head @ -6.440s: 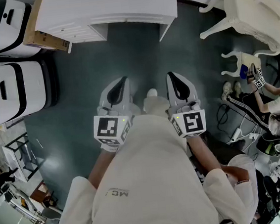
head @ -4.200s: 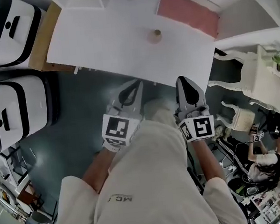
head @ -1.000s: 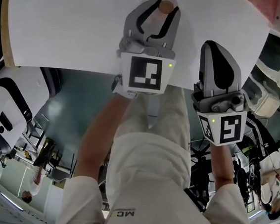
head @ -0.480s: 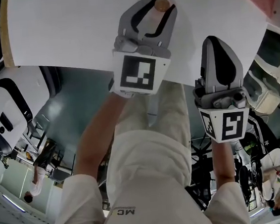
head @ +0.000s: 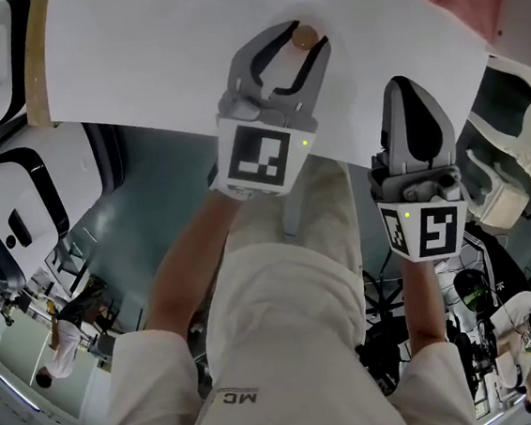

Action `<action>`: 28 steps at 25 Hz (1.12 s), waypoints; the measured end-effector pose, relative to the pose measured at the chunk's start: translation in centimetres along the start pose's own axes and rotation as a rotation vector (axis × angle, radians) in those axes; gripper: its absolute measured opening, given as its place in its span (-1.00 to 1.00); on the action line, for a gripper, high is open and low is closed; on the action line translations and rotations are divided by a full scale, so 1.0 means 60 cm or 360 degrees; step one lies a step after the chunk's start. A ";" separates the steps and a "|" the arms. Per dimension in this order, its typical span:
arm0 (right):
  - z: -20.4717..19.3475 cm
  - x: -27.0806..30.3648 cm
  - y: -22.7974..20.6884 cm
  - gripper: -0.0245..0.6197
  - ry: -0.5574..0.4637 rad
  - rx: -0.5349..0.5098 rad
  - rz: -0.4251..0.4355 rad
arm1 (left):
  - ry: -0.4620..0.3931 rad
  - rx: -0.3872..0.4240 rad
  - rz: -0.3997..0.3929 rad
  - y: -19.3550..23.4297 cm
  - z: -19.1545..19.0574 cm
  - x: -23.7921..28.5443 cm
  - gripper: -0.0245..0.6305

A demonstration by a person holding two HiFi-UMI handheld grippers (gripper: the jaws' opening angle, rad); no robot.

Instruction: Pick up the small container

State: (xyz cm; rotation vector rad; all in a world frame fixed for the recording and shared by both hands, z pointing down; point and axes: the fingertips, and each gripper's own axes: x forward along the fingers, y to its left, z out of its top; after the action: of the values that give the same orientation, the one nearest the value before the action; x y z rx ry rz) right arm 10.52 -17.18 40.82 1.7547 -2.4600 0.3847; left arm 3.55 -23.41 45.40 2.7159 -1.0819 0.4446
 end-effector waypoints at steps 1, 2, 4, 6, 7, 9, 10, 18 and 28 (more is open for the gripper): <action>0.010 0.000 0.000 -0.93 -0.0010 -0.0001 0.0002 | -0.0007 0.0000 0.0010 0.003 0.010 -0.006 -0.50; 0.018 0.001 0.001 -0.93 -0.0018 -0.0003 0.0003 | -0.0010 0.0001 0.0020 0.006 0.020 -0.014 -0.50; 0.033 0.001 0.003 -0.93 -0.0029 -0.0009 -0.0001 | -0.0015 0.0008 0.0037 0.013 0.038 -0.030 -0.50; 0.048 -0.003 0.002 -0.93 -0.0035 -0.0013 -0.0005 | -0.0008 0.0021 0.0047 0.015 0.054 -0.045 -0.50; 0.056 -0.006 0.002 -0.93 -0.0038 -0.0012 -0.0006 | 0.0003 0.0032 0.0049 0.015 0.061 -0.052 -0.50; 0.072 -0.014 0.002 -0.93 -0.0037 0.0001 -0.0007 | 0.0015 0.0046 0.0061 0.014 0.076 -0.068 -0.50; 0.078 -0.018 0.003 -0.93 -0.0033 0.0013 -0.0009 | 0.0014 0.0039 0.0071 0.014 0.084 -0.077 -0.50; 0.133 -0.062 0.031 -0.93 -0.0006 -0.0022 -0.0021 | -0.0004 -0.0042 0.0123 0.016 0.147 -0.161 -0.50; 0.195 -0.133 0.009 -0.94 0.0027 -0.0047 -0.0056 | -0.0035 -0.0126 0.0186 -0.006 0.214 -0.239 -0.50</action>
State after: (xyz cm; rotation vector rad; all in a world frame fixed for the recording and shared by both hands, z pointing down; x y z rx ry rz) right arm 13.47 -12.74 27.68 1.7730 -2.4070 0.3571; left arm -3.39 -17.56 28.43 2.6044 -1.2412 0.3820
